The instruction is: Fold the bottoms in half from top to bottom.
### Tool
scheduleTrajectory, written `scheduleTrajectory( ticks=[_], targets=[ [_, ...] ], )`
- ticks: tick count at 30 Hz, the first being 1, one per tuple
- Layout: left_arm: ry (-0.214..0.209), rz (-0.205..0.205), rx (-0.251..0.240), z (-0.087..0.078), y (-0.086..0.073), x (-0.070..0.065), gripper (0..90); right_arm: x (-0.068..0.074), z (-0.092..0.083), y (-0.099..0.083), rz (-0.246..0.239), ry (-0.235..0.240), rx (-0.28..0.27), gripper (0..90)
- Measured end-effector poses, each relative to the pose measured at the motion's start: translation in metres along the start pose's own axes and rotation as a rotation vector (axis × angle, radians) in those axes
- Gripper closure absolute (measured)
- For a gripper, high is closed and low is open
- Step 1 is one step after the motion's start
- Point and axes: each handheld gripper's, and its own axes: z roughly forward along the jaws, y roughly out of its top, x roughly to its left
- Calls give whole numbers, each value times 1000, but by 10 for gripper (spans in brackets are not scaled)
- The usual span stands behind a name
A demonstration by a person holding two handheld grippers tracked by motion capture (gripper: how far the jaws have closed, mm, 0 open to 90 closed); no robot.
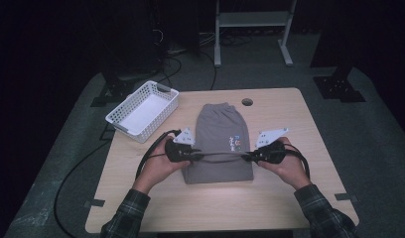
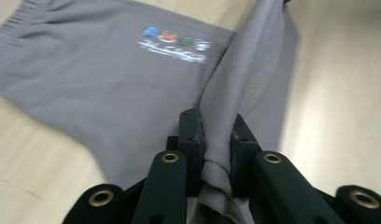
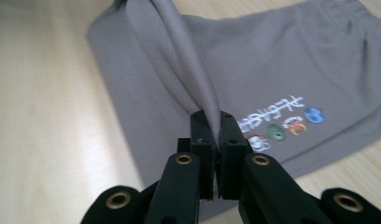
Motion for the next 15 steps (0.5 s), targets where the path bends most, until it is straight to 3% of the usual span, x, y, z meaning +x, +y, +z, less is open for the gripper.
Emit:
scheduleTrajectory(
  ticks=[6, 11, 15],
  targets=[
    [25, -31, 26, 22, -5, 22, 778, -23, 26, -8, 67, -36, 24, 866],
    [49, -83, 27, 39, -16, 33, 795, -31, 42, -11, 86, -77, 47, 866],
    [61, -99, 56, 53, -24, 36, 796, -34, 55, -14, 86, -106, 87, 866]
  ],
)
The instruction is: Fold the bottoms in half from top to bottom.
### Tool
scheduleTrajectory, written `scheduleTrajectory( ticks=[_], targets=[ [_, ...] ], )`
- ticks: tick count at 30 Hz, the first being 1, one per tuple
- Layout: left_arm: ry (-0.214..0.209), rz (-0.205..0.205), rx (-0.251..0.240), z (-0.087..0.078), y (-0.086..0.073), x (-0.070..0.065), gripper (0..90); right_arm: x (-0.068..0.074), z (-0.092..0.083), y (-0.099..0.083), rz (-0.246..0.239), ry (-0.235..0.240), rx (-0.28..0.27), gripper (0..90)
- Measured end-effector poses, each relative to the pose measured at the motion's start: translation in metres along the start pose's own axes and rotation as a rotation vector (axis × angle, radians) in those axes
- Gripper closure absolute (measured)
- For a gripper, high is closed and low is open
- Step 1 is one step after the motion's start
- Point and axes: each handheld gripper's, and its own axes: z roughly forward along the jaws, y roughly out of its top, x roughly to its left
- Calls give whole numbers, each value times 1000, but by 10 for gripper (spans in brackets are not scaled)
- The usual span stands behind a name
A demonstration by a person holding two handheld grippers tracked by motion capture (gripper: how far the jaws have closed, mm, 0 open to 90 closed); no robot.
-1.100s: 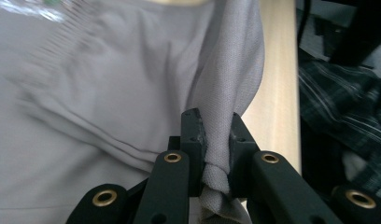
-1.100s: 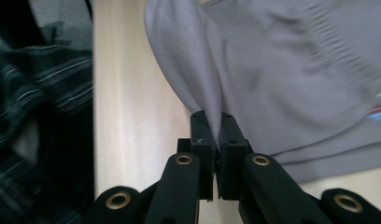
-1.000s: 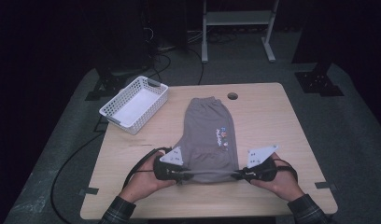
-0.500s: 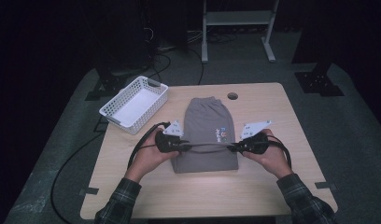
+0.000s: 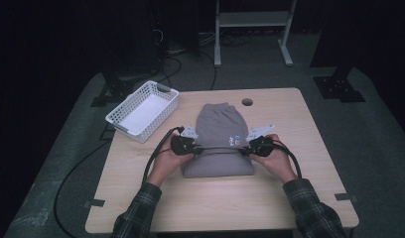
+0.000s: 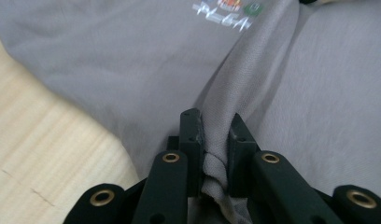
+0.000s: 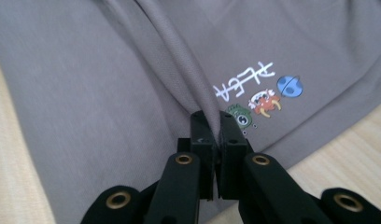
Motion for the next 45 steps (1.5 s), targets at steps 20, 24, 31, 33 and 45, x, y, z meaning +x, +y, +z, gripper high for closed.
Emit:
scheduleTrajectory(
  ticks=[20, 24, 31, 33, 45],
  targets=[
    [-71, -7, 63, 3, -7, -21, 792, 14, 0, -14, -31, 26, 63, 865],
    [-88, 10, 66, -2, -12, -32, 791, 22, -4, -17, -34, 46, 67, 864],
    [-134, 6, 64, -11, -23, -46, 782, 41, -14, -24, -66, 98, 93, 863],
    [-138, 17, 70, -14, -25, -52, 781, 47, -17, -25, -82, 105, 100, 863],
    [-185, 56, 92, -31, -40, -91, 775, 81, -35, -38, -140, 168, 128, 863]
  ],
)
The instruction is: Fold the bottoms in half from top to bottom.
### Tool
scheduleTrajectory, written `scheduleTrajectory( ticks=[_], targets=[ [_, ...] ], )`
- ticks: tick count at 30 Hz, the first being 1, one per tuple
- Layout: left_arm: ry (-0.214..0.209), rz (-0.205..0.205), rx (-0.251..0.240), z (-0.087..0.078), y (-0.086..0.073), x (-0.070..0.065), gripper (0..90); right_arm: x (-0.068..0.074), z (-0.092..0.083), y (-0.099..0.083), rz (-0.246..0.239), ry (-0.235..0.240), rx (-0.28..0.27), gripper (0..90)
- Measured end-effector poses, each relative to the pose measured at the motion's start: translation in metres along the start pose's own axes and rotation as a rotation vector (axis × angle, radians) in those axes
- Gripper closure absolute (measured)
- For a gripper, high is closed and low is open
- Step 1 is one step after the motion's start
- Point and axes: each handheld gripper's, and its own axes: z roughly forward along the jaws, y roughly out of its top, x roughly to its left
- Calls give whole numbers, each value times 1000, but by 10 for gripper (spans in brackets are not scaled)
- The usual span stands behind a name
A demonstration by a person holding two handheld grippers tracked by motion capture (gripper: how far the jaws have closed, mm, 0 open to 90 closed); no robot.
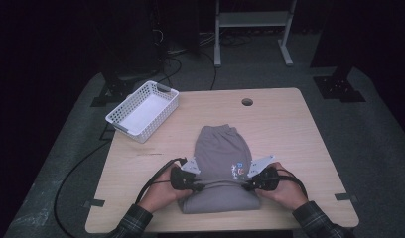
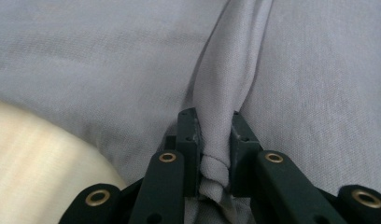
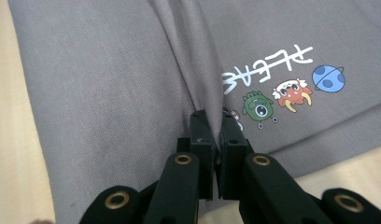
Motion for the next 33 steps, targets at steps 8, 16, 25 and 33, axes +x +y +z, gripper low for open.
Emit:
scheduleTrajectory(
  ticks=[8, 16, 25, 33],
  targets=[
    [-24, 13, 23, -7, 1, -13, 797, 15, -6, -4, -25, 29, -2, 863],
    [-7, -5, -57, -33, 22, 5, 804, -4, -28, 12, -11, -5, -79, 863],
    [70, -11, -145, -64, 56, 36, 803, -33, -53, 39, 12, -63, -183, 863],
    [110, -40, -163, -64, 69, 62, 801, -55, -56, 54, 43, -91, -216, 863]
  ],
)
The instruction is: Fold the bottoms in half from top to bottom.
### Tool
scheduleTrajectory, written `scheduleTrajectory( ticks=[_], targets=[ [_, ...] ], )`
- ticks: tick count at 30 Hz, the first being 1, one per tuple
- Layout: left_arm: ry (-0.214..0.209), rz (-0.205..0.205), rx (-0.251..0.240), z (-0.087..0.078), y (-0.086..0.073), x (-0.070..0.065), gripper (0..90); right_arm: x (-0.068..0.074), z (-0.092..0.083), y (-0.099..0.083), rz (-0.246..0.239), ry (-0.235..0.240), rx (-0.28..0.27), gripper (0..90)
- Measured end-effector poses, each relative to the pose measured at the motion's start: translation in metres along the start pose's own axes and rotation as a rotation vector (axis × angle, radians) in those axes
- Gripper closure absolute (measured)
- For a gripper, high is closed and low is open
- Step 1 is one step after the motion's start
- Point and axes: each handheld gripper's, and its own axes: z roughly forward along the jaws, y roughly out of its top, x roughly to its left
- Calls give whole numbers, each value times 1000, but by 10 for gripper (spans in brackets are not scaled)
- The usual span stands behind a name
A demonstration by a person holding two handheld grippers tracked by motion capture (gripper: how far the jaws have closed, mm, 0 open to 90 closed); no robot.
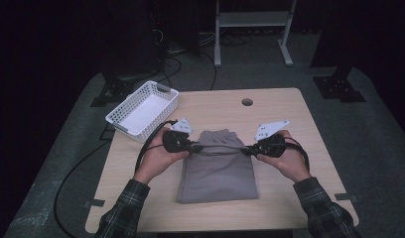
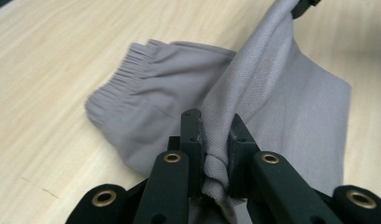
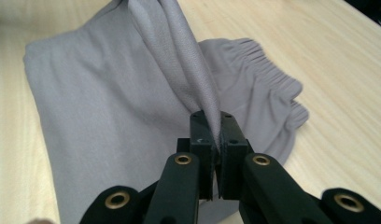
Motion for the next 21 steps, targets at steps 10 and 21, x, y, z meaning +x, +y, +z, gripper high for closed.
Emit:
scheduleTrajectory(
  ticks=[10, 21],
  targets=[
    [58, -29, -11, 16, 1, 25, 792, -25, 18, 10, 16, -43, 27, 861],
    [89, -95, 28, 49, -10, 51, 736, -49, 52, -3, 75, -60, 41, 845]
  ],
)
